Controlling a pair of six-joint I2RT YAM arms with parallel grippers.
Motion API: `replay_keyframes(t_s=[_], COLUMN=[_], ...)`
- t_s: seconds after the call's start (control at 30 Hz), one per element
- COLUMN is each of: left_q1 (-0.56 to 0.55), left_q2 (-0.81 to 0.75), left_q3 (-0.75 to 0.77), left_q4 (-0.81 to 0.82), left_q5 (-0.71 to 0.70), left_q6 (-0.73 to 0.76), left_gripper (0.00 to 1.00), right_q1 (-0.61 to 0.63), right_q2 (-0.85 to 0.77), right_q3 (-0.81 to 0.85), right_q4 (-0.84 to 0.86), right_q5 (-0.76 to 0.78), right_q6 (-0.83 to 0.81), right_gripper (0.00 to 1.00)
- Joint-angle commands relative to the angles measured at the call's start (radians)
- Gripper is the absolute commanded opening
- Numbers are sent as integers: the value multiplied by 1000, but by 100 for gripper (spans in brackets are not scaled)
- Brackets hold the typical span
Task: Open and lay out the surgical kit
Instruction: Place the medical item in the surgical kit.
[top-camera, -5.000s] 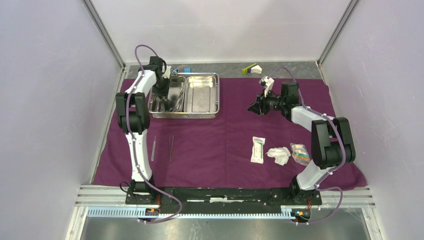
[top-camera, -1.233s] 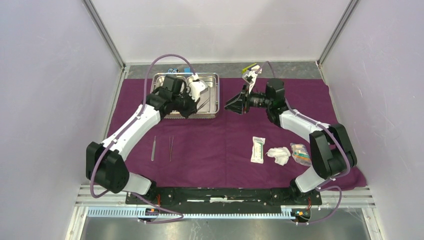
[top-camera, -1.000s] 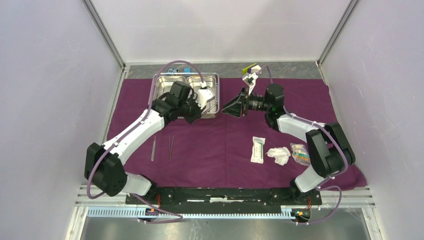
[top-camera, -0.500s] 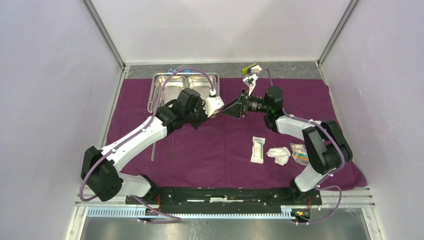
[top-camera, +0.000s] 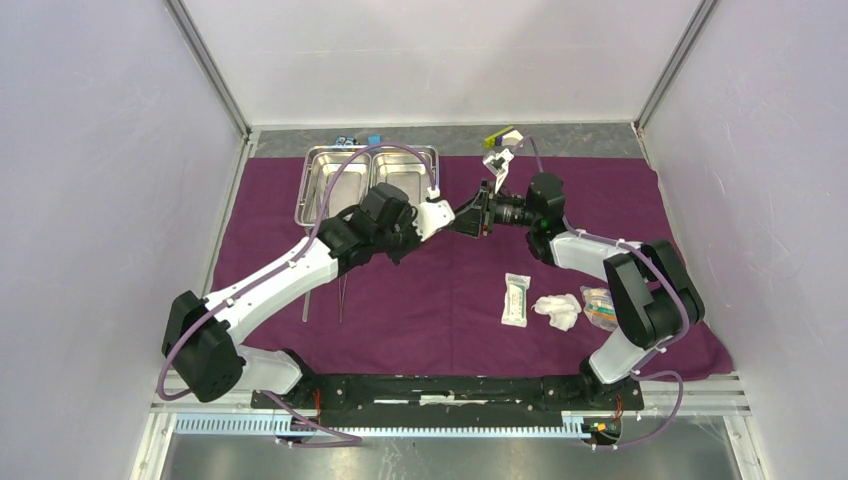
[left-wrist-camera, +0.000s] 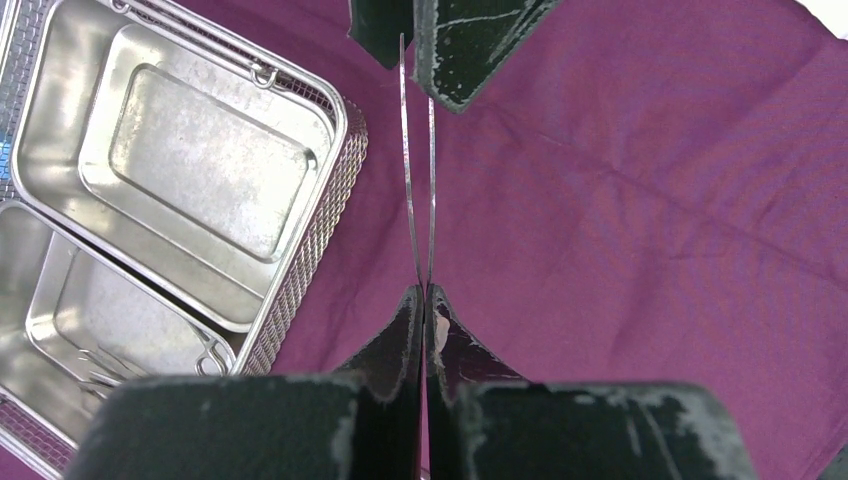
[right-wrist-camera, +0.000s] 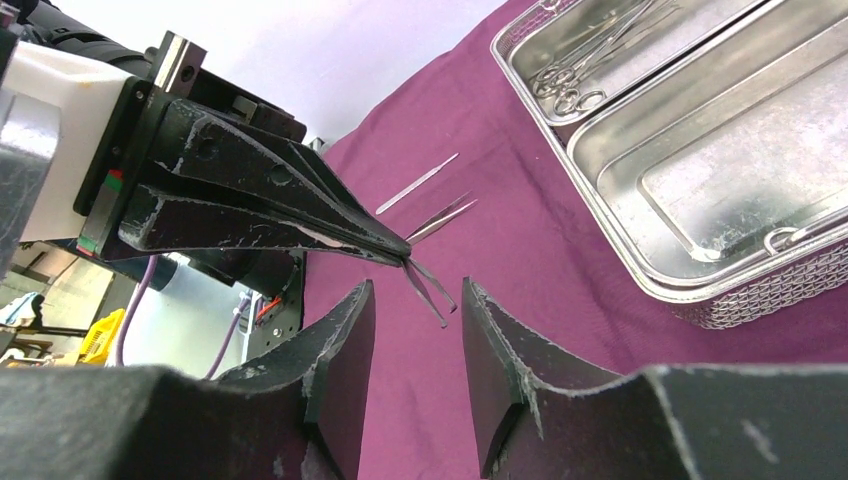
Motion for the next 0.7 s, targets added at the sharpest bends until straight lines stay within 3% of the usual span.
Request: replay_keyframes(t_s=[0.0, 0.23, 0.43, 0.67], left_q1=[-11, -17, -19, -24], left_q2=[-28, -28, -27, -18], left_q3=[0, 0, -3, -4], left_q4=[45, 45, 46, 45], left_q5=[-19, -22, -24, -22], left_q6=[55, 59, 61, 61], left_gripper=[2, 2, 2, 2], right_q1=[6, 8, 7, 9], right_q2=[19, 47, 61, 75], right_q3=[6, 7, 7, 8], right_q4=[38, 43, 89, 117], right_q5=[0, -4, -17, -23], right_q6=[1, 16, 50, 76], right_gripper=[43, 42, 31, 28])
